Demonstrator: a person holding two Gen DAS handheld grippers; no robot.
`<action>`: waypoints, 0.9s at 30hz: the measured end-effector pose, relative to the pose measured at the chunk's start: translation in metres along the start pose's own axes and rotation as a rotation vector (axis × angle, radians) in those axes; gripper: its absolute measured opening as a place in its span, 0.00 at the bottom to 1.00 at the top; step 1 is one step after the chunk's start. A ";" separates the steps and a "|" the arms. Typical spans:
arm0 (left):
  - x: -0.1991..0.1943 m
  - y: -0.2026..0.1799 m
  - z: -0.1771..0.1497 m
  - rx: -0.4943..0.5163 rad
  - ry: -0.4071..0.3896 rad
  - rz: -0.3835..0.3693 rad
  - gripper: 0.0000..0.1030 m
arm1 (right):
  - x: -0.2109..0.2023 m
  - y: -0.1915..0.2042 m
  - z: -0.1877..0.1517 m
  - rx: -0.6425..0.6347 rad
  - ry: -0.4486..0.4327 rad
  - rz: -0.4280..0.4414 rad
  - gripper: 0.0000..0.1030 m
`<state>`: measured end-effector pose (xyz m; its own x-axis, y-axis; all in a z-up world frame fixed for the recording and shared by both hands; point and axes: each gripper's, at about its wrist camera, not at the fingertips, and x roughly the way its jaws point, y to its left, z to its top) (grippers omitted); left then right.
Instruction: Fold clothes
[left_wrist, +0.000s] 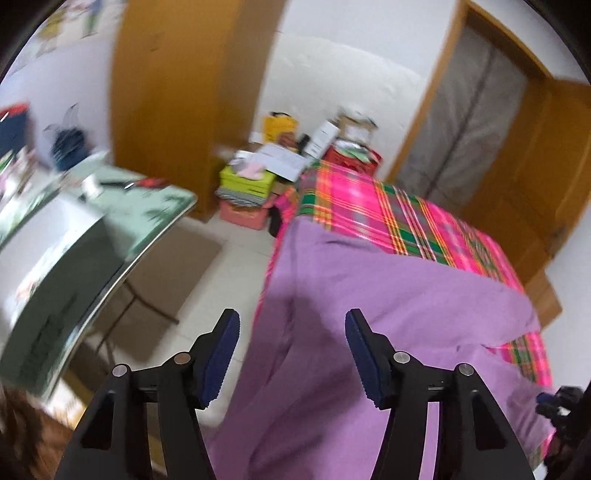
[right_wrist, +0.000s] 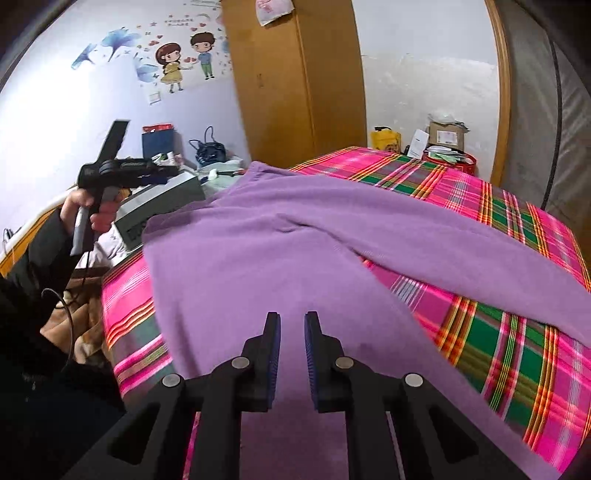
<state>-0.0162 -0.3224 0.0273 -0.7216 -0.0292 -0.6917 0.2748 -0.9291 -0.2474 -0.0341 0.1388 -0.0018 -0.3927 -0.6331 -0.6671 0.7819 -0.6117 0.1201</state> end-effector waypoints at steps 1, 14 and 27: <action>0.015 -0.005 0.012 0.019 0.021 -0.001 0.60 | 0.002 -0.001 0.003 -0.001 0.000 -0.003 0.13; 0.148 -0.005 0.070 0.020 0.203 -0.009 0.45 | 0.018 -0.016 0.022 -0.005 0.037 -0.026 0.13; 0.171 0.000 0.087 0.049 0.154 0.070 0.25 | 0.044 -0.028 0.029 0.055 0.068 -0.020 0.13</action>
<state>-0.1951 -0.3593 -0.0315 -0.5952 -0.0409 -0.8025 0.2865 -0.9439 -0.1644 -0.0879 0.1141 -0.0132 -0.3727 -0.5878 -0.7180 0.7457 -0.6503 0.1453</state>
